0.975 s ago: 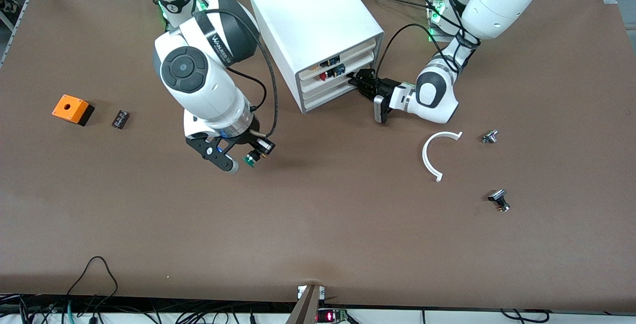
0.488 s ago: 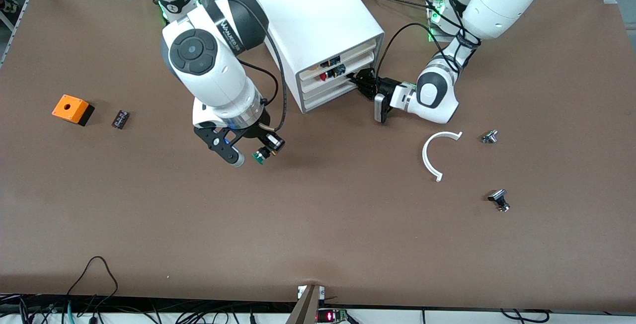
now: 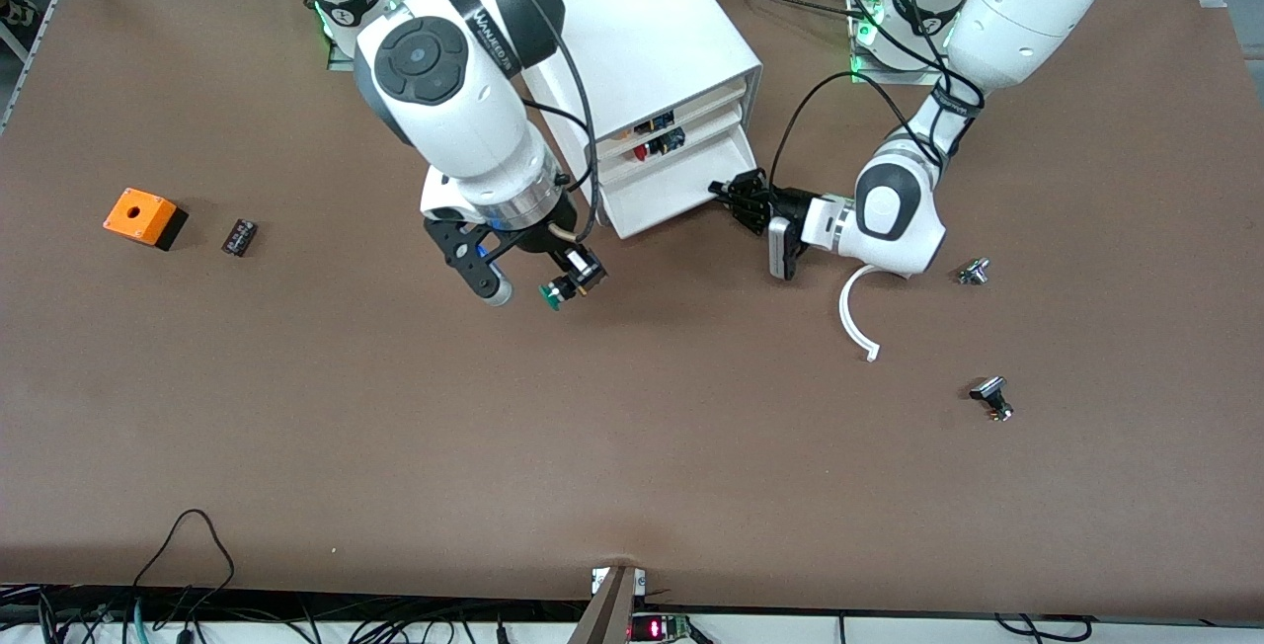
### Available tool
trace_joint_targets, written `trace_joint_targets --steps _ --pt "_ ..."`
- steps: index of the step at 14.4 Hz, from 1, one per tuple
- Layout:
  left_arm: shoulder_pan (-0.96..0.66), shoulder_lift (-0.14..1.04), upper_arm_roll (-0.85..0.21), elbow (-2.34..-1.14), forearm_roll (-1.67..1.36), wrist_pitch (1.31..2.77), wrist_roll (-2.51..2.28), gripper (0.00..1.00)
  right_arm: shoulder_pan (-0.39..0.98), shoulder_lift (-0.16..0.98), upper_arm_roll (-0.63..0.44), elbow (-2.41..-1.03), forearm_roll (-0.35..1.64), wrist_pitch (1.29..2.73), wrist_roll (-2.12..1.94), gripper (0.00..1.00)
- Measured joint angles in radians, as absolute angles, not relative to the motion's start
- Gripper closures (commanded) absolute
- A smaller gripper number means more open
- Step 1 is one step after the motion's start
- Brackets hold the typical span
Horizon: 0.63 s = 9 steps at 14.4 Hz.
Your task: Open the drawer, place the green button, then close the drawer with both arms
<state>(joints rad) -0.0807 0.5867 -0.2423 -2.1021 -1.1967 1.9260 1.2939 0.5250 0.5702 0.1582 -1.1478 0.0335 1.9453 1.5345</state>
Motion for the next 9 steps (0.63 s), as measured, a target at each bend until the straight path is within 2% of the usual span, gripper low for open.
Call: trace_joint_targets --steps 3,8,9 --pt "-0.081 0.59 -0.221 -2.04 -1.155 1.927 1.245 1.0 0.578 0.584 0.158 -1.148 0.034 1.99 1.664 1.0" --pt "-0.079 0.598 -0.196 -2.003 -1.152 1.927 1.237 1.0 0.663 0.643 0.157 -1.147 0.03 2.062 1.845 1.0" --pt "-0.076 0.598 -0.193 -2.0 -1.152 1.927 1.237 0.81 0.678 0.656 0.156 -1.148 0.02 2.063 1.873 1.0"
